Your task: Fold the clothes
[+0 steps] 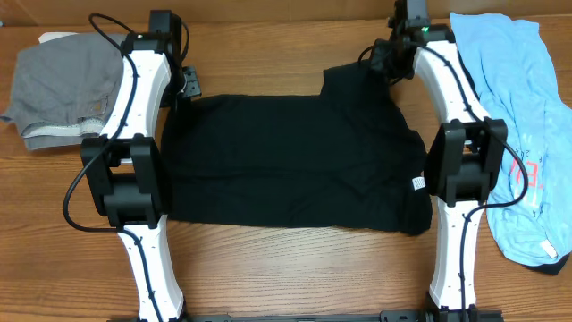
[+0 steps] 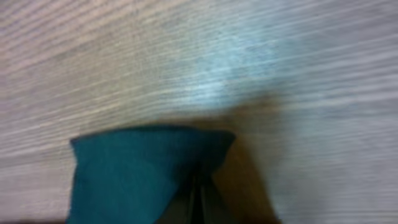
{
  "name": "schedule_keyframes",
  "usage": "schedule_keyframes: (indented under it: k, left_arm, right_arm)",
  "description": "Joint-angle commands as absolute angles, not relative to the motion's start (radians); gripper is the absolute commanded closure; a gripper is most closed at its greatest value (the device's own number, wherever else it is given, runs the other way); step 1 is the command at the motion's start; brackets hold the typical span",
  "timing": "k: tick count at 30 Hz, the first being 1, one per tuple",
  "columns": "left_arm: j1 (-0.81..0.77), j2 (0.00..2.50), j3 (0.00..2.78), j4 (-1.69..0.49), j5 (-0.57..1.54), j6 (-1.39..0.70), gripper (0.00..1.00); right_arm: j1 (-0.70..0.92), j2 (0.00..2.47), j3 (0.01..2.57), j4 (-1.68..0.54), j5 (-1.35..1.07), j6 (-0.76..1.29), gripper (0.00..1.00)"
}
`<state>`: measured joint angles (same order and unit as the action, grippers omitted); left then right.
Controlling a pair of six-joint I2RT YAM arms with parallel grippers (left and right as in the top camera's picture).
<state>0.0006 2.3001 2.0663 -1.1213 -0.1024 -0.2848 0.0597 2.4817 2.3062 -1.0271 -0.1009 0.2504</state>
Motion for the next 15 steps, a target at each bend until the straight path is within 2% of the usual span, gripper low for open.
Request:
schedule_keyframes:
  k: [1,15]
  left_arm:
    - [0.009,2.270,2.135,-1.145,-0.115,-0.265,0.96]
    - [0.017,2.268,2.285,-1.332,-0.112,-0.223,0.96]
  right_arm:
    - [0.030,2.375,2.400,-1.117,-0.127,0.228,0.96]
    - [-0.002,2.163,2.439,-1.515,-0.134,0.236,0.96]
